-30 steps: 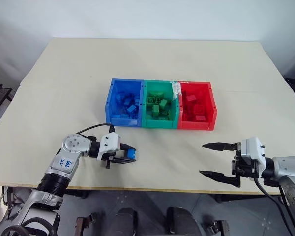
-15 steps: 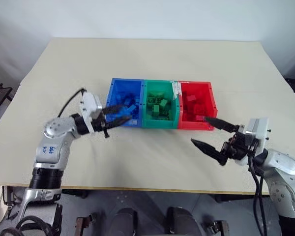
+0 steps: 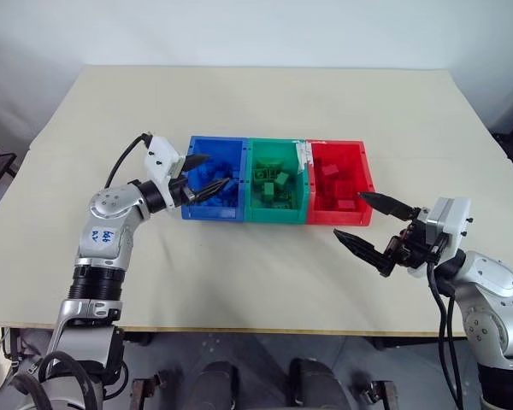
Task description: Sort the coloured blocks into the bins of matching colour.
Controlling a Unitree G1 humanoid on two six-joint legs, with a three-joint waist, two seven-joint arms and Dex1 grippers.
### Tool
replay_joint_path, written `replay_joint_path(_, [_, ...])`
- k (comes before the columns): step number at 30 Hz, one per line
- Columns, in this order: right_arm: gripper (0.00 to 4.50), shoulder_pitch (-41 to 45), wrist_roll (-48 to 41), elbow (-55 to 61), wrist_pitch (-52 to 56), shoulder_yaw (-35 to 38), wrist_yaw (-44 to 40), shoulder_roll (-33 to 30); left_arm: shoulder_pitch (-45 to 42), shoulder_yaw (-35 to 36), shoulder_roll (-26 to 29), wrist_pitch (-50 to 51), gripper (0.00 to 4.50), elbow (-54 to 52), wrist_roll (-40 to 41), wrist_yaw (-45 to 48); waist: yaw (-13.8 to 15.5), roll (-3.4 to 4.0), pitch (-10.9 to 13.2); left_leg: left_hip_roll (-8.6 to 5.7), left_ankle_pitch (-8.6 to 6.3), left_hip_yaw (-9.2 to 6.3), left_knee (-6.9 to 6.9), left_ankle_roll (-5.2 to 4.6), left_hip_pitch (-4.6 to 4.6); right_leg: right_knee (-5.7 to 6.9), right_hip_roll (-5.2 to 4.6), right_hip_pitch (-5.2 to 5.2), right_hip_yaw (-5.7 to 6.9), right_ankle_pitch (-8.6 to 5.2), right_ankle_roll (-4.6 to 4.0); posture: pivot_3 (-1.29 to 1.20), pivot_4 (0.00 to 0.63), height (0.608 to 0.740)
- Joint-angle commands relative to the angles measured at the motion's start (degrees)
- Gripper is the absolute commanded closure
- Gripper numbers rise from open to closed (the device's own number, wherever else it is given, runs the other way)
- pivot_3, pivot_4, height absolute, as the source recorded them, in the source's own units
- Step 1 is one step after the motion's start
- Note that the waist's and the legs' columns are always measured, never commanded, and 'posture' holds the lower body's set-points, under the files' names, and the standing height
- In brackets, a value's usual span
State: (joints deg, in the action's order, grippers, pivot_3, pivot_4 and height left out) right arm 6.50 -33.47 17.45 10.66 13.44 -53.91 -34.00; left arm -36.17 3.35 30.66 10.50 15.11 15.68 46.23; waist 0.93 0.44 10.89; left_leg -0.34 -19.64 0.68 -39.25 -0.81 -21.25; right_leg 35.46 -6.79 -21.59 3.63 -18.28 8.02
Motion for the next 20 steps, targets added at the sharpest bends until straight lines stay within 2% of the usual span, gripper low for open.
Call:
replay_joint_path(1, [0.0, 2.2, 1.4, -3.9, -3.5, -0.5, -4.1, -1.9, 4.4, 2.3, 3.8, -2.1, 0.14, -5.9, 1.6, 4.4, -0.2, 0.0, 0.0, 0.01, 0.0, 0.0, 0.02, 0.0, 0.0, 0.0, 0.01, -0.01, -0.01, 0.0, 0.0, 0.0, 0.15, 0.74])
replay_joint_path(6, [0.0, 5.8, 3.4, -11.5, -6.0, -3.7, -12.5, -4.8, 18.0, 6.9, 11.0, -6.0, 0.14, -12.8, 4.0, 11.9, -1.2, 0.02, 0.0, 0.05, -0.01, -0.01, 0.06, 0.03, 0.03, -0.05, 0.0, -0.01, -0.05, -0.01, -0.01, 0.0, 0.15, 0.74])
replay_joint_path(9, [0.0, 7.3, 5.4, -16.4, -8.2, -5.4, -17.0, -7.0, 27.9, 11.1, 14.2, -6.6, 0.14, -16.6, 3.6, 12.2, -1.1, 0.02, 0.0, 0.08, -0.03, -0.01, 0.11, 0.03, 0.03, -0.11, -0.03, -0.01, -0.06, -0.01, -0.02, 0.0, 0.15, 0.74])
replay_joint_path(11, [0.0, 8.4, 6.4, -19.5, -10.2, -5.5, -18.3, -7.2, 31.5, 12.9, 14.6, -6.8, 0.14, -18.7, 3.5, 11.1, -0.9, 0.02, 0.0, 0.07, -0.04, -0.01, 0.11, 0.01, 0.03, -0.14, -0.09, 0.0, -0.06, -0.01, -0.02, 0.0, 0.15, 0.74])
replay_joint_path(14, [0.0, 8.9, 7.0, -22.2, -12.4, -5.8, -18.8, -6.0, 33.1, 14.9, 13.1, -7.8, 0.14, -19.3, 3.3, 7.6, 0.0, 0.02, 0.0, -0.04, -0.03, -0.1, 0.08, -0.02, 0.02, -0.15, -0.61, 0.04, 0.04, -0.01, -0.02, 0.0, 0.15, 0.74])
replay_joint_path(20, [0.0, 8.0, 7.0, -24.7, -15.0, -3.0, -16.9, -5.6, 29.9, 13.2, 8.9, -5.9, 0.14, -22.4, 2.4, 0.4, 0.4, 0.02, 0.0, -0.13, -0.04, -0.14, 0.09, -0.03, 0.01, -0.1, -0.63, 0.06, 0.16, -0.01, -0.02, 0.0, 0.15, 0.74])
